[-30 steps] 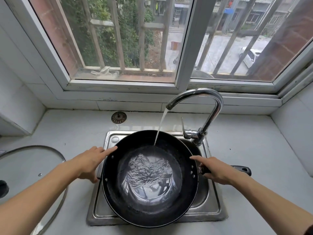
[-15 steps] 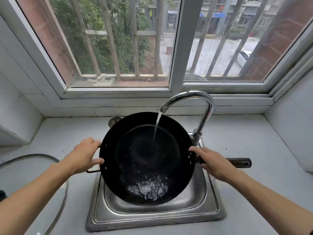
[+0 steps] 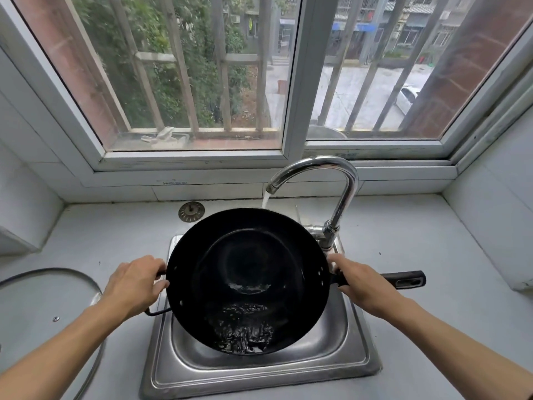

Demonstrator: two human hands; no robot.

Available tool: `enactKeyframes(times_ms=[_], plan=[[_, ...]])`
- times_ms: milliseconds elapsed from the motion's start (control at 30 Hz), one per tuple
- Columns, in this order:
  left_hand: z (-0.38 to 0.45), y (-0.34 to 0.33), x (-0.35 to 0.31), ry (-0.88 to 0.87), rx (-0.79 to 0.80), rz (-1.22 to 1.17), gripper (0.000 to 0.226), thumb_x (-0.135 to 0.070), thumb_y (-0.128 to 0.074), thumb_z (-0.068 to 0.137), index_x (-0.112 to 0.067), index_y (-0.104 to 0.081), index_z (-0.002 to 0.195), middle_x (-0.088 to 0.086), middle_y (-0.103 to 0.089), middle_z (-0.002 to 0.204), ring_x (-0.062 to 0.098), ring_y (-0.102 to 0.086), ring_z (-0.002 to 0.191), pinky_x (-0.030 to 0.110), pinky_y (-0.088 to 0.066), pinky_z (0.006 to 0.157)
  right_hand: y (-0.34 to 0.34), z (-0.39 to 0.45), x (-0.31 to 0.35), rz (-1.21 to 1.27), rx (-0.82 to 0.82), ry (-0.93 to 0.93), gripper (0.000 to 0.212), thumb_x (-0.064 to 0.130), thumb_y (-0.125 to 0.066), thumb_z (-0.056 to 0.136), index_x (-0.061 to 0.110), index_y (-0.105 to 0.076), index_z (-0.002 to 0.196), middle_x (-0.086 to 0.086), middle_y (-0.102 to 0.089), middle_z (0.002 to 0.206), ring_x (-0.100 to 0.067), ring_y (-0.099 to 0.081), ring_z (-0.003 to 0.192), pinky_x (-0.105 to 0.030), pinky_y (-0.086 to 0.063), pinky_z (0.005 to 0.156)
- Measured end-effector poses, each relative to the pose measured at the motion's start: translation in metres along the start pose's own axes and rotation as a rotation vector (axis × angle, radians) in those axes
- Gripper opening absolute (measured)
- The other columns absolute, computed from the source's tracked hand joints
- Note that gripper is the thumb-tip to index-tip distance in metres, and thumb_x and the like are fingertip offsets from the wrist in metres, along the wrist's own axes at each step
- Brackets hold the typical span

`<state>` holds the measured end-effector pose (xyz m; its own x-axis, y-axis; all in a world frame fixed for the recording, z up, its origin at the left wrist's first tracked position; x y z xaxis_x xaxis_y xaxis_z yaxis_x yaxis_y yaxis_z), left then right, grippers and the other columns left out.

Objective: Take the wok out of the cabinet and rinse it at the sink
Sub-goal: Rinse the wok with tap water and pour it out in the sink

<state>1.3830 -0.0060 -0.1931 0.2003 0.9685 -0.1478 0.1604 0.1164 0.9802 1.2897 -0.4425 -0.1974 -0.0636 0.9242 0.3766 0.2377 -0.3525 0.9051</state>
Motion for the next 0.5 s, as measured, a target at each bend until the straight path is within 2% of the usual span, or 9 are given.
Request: enactKeyframes(times_ms=[67, 200, 333, 500], plan=[[-0.003, -0.001, -0.001, -0.025, -0.029, 0.01, 0.014, -0.036, -0.067, 0.085, -0.026, -0.058, 0.088, -0.009, -0.053, 0.081, 0.022, -0.058, 0.08, 0.033, -0.037, 0.073, -0.003, -0.001, 0.0, 0.004, 0.03, -0.002, 0.049, 0.006, -0.054, 0.08, 0.04, -0.034, 0.11, 0.007, -0.06, 0.095, -0.024, -0.055, 0.08, -0.041, -0.049, 0.071], [-0.006, -0.001, -0.003, -0.058, -0.073, 0.024, 0.02, -0.029, -0.073, 0.081, -0.021, -0.055, 0.083, -0.007, -0.051, 0.077, 0.026, -0.057, 0.074, 0.036, -0.035, 0.07, -0.008, 0.001, -0.001, -0.013, 0.041, 0.019, 0.044, 0.006, -0.041, 0.083, 0.046, -0.031, 0.097, 0.013, -0.05, 0.086, -0.02, -0.049, 0.078, -0.037, -0.047, 0.069], [-0.004, 0.001, -0.008, -0.089, -0.129, 0.03, 0.026, -0.02, -0.079, 0.076, -0.018, -0.053, 0.079, -0.004, -0.052, 0.074, 0.03, -0.056, 0.066, 0.038, -0.037, 0.065, -0.009, 0.004, -0.003, -0.1, -0.003, 0.062, 0.059, -0.006, -0.038, 0.076, 0.037, -0.036, 0.116, 0.004, -0.051, 0.095, -0.028, -0.05, 0.081, -0.041, -0.047, 0.072], [0.003, 0.0, -0.016, -0.13, -0.181, 0.075, 0.032, -0.016, -0.084, 0.067, -0.016, -0.054, 0.077, 0.0, -0.053, 0.07, 0.031, -0.055, 0.058, 0.039, -0.039, 0.058, -0.01, 0.011, -0.011, -0.144, -0.076, 0.046, 0.06, -0.005, -0.044, 0.082, 0.03, -0.041, 0.131, 0.0, -0.055, 0.105, -0.031, -0.053, 0.085, -0.041, -0.046, 0.077]])
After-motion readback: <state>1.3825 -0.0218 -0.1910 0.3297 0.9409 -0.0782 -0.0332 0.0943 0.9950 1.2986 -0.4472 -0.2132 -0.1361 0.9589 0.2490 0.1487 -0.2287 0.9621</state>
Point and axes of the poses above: each hand's wrist, its own z-axis towards the middle knuckle, its own y-axis out of the back of the hand, x = y × z, the point moved 6 cm from there along z, towards the middle knuckle
